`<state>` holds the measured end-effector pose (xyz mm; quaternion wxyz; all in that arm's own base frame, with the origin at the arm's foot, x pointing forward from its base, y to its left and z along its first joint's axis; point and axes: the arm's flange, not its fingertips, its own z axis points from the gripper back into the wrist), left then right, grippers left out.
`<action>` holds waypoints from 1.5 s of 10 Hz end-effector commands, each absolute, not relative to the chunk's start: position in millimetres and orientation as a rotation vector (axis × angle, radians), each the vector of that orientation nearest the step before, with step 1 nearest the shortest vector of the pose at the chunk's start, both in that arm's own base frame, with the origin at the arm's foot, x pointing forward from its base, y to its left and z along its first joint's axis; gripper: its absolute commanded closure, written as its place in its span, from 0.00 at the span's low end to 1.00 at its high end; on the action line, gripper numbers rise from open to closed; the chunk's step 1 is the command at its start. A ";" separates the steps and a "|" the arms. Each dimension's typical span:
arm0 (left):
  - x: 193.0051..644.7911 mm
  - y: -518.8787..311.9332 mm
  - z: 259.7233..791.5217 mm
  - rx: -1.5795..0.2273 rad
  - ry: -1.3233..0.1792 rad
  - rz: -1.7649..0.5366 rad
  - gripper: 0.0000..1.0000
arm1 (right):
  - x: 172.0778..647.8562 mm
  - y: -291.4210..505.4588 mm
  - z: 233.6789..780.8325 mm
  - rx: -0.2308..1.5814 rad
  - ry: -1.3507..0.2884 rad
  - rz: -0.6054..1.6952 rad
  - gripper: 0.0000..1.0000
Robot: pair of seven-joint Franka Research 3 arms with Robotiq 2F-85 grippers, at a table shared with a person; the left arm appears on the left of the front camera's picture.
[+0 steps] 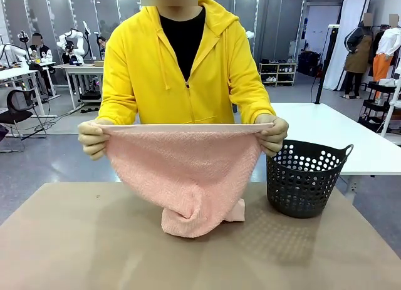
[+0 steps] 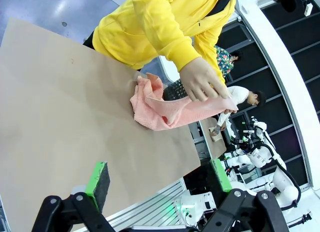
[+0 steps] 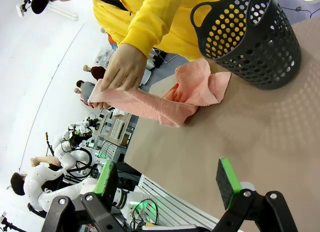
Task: Fold the towel.
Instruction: Grab the top end of the 100 cm Hotel Towel extended by the human.
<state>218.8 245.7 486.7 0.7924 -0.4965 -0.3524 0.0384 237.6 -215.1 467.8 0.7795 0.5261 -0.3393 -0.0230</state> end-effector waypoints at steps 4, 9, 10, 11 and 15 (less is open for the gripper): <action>225.9 233.4 556.4 -0.808 -0.809 -0.281 0.00 | 242.6 -211.4 523.2 0.941 -0.813 0.200 0.00; 249.2 148.2 670.0 -0.412 -0.765 -0.808 0.00 | 271.2 -139.7 647.5 0.538 -0.806 0.764 0.00; 252.6 127.7 685.7 -0.309 -0.756 -0.901 0.00 | 274.2 -116.8 664.9 0.480 -0.802 0.863 0.00; 252.1 105.3 699.8 -0.250 -0.758 -0.993 0.00 | 276.4 -95.6 680.2 0.391 -0.794 0.968 0.00; 251.5 38.8 732.6 -0.144 -0.767 -1.203 0.00 | 281.4 -34.7 705.7 0.232 -0.694 1.188 0.00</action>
